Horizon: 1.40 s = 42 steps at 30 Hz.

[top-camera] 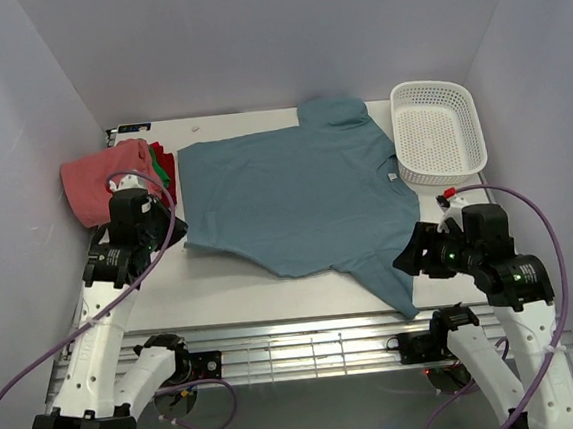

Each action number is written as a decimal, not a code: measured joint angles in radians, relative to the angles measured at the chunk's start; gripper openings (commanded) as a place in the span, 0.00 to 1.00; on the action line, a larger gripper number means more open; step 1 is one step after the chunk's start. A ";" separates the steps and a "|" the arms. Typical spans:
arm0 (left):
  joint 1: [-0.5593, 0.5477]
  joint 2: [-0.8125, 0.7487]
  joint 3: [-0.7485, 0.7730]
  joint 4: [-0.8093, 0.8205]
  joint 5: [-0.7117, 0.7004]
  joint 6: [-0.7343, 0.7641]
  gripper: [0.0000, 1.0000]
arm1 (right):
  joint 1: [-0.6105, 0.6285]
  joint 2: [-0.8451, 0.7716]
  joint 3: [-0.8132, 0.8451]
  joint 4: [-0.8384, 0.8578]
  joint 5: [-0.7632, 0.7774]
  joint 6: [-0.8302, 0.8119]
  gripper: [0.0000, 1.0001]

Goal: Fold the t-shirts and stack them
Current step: Flatten the tshirt out

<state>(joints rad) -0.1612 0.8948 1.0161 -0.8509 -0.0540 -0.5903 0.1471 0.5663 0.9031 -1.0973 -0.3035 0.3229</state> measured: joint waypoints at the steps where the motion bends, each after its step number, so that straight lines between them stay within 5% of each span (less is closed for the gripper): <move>1: 0.000 0.000 0.000 0.011 0.005 -0.003 0.18 | 0.000 0.000 -0.034 0.029 -0.005 0.003 0.62; 4: 0.000 0.013 0.000 0.032 0.017 -0.016 0.02 | 0.000 0.012 -0.204 0.159 -0.014 0.021 0.59; 11: -0.005 -0.085 -0.050 0.090 0.021 -0.020 0.16 | 0.000 0.137 -0.417 0.417 -0.041 0.066 0.53; 21: -0.006 0.098 -0.194 0.200 0.097 0.010 0.13 | 0.005 0.385 -0.407 0.711 -0.032 0.043 0.48; 42: -0.006 0.108 -0.194 0.272 0.098 0.052 0.12 | 0.077 0.658 -0.400 0.940 0.010 0.025 0.43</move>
<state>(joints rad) -0.1677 1.0023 0.8219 -0.5789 0.0441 -0.5381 0.2245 1.2240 0.5034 -0.1574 -0.2932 0.3481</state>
